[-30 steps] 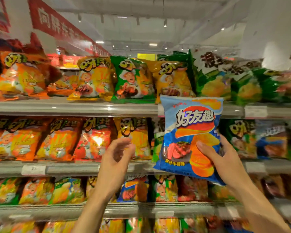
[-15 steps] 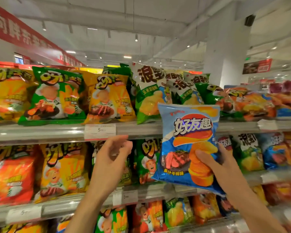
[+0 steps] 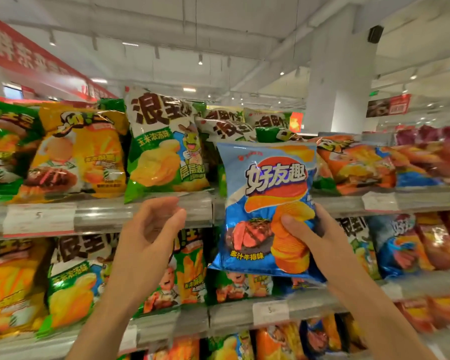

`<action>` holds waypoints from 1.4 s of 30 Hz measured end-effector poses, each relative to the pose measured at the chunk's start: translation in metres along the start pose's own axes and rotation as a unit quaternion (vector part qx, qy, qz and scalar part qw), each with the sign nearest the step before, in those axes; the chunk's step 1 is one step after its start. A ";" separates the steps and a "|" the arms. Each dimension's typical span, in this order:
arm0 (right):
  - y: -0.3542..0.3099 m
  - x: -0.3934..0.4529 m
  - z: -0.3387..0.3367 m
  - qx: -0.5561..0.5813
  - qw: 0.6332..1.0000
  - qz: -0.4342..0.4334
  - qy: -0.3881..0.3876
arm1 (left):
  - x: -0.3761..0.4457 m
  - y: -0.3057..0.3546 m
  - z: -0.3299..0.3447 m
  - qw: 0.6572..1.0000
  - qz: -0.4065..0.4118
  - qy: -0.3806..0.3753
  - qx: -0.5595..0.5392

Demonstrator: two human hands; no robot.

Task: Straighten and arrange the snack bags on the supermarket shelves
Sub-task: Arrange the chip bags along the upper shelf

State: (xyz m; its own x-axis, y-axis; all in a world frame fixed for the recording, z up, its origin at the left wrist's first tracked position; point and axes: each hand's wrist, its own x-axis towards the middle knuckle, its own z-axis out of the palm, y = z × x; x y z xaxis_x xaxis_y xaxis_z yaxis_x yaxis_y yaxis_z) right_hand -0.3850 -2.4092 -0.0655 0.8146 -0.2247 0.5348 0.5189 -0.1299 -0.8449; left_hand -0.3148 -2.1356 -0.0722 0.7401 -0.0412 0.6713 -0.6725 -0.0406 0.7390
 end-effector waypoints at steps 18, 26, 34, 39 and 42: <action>-0.002 0.070 -0.263 -0.024 0.999 0.012 -0.034 | 0.009 0.071 0.284 0.998 0.045 0.008 0.050; -0.017 0.115 -0.313 -0.022 0.999 -0.001 -0.042 | 0.047 0.087 0.367 0.991 0.007 -0.116 0.059; -0.020 0.152 -0.313 -0.043 0.993 -0.023 -0.104 | 0.076 0.094 0.393 0.998 -0.026 -0.051 0.038; -0.034 0.163 -0.316 -0.180 0.980 -0.035 -0.072 | 0.089 0.090 0.372 0.998 -0.008 0.003 0.062; -0.037 0.173 -0.324 -0.325 0.941 -0.099 0.010 | 0.090 0.095 0.350 0.995 0.009 0.029 0.095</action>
State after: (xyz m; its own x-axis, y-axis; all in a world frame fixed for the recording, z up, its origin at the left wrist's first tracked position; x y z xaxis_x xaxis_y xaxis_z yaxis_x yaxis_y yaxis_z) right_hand -0.3473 -2.7565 0.0549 0.7096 -0.1513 0.6882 0.3874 -0.7320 -0.5604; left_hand -0.3131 -2.4927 0.0386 0.7235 0.0138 0.6902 -0.6697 -0.2284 0.7066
